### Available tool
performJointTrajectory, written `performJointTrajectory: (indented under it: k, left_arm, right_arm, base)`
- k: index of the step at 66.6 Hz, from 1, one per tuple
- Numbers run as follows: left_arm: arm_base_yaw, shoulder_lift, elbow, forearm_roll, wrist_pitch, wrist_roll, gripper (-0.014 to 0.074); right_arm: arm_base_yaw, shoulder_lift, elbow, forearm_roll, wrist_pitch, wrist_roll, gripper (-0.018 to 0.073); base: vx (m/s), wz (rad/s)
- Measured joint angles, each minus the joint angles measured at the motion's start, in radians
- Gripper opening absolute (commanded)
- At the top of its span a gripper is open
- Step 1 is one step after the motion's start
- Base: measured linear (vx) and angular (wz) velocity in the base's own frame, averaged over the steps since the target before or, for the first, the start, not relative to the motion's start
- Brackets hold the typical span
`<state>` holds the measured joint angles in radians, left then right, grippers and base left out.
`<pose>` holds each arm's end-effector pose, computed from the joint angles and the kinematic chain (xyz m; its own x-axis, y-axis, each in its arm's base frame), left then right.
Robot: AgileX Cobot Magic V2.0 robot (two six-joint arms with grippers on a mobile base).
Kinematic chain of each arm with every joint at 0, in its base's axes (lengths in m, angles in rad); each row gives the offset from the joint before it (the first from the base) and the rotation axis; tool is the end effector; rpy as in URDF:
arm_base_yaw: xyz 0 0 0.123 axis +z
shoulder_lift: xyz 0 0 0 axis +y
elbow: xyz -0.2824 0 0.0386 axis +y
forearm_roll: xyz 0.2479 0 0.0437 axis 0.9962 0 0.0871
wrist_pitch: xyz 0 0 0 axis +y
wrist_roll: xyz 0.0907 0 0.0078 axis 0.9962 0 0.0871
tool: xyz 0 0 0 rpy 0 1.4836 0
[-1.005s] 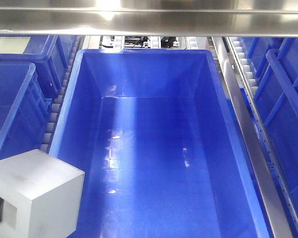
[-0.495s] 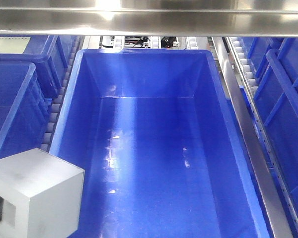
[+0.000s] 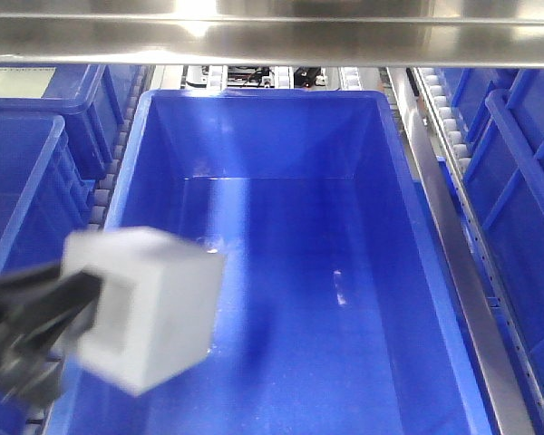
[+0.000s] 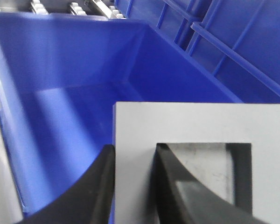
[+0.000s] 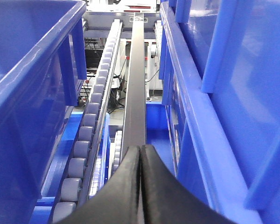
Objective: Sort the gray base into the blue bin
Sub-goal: 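Lower the held block into the blue bin with the left gripper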
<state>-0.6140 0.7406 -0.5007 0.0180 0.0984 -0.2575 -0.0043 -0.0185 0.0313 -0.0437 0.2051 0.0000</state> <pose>0.1284 -0.0903 0.3028 -0.3337 -0.0551 -0.9411 0.5101 0.8289 -0.2294 0.0556 -0.0011 0.1849 -0.1306 -0.0422 -0.9905 0.0075 0.9990 -0.0436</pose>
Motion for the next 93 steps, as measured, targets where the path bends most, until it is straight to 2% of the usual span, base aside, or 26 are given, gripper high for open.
performJointTrajectory:
  k: [13,33,46,60,73,93]
  left_arm:
    - [0.000,0.262,-0.129,0.037,-0.006,0.020,0.0006]
    - [0.000,0.640,-0.365,0.038,0.034,0.022,0.0015]
    - [0.000,0.813,-0.486,0.038,0.118,0.022,0.0025]
    - [0.000,0.920,-0.539,0.038,0.158,0.022,0.0053]
    - [0.000,0.974,-0.541,0.038,0.156,0.022,0.0129]
    - [0.000,0.981,-0.546,0.038,0.130,0.019,0.0356]
  right_arm:
    - [0.000,0.000,0.000,0.000,0.000,0.000,-0.0005]
    - [0.000,0.000,0.000,0.000,0.000,0.000,-0.0005]
    - [0.000,0.000,0.000,0.000,0.000,0.000,-0.0005]
    - [0.000,0.000,0.000,0.000,0.000,0.000,-0.0005]
    - [0.000,0.000,0.000,0.000,0.000,0.000,-0.0005]
    - [0.000,0.000,0.000,0.000,0.000,0.000,-0.0005]
  base:
    - [0.00,0.00]
    - [0.00,0.00]
    - [0.00,0.00]
    - [0.00,0.00]
    - [0.00,0.00]
    - [0.00,0.00]
